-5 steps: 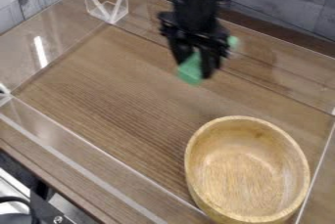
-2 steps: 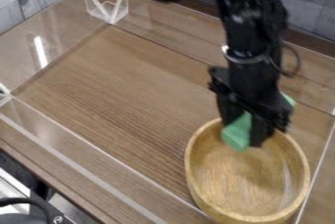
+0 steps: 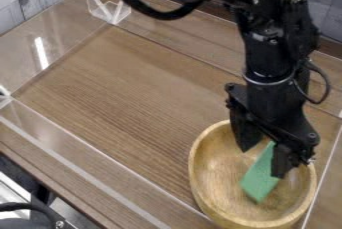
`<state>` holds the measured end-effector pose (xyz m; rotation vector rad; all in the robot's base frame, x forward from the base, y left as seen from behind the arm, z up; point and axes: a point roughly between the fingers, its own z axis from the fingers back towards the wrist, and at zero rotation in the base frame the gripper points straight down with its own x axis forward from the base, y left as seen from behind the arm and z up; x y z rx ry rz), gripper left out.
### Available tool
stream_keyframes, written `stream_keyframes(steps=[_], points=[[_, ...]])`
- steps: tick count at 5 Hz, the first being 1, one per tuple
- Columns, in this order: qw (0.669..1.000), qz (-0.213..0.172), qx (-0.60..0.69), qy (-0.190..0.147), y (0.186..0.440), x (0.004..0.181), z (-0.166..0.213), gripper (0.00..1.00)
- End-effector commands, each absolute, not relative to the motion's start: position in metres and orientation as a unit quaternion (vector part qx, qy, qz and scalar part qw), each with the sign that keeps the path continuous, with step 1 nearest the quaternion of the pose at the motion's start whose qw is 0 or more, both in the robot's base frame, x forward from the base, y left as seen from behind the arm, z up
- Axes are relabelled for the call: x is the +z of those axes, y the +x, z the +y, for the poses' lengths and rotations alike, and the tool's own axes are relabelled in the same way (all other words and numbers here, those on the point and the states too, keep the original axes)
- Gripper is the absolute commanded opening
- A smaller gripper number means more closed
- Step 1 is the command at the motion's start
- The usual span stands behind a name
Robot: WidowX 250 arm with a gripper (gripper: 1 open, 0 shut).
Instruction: Put green object into wooden bowl
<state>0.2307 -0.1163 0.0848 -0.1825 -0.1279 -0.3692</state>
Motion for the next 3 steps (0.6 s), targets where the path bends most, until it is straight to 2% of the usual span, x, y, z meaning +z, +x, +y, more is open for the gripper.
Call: stream_keyframes(steps=[1, 3], points=[[0.979, -0.088, -0.16, -0.089, 0.234, 0.092, -0.115, 1.0], [0.979, -0.078, -0.166, -0.093, 0.228, 0.074, -0.114, 1.0]])
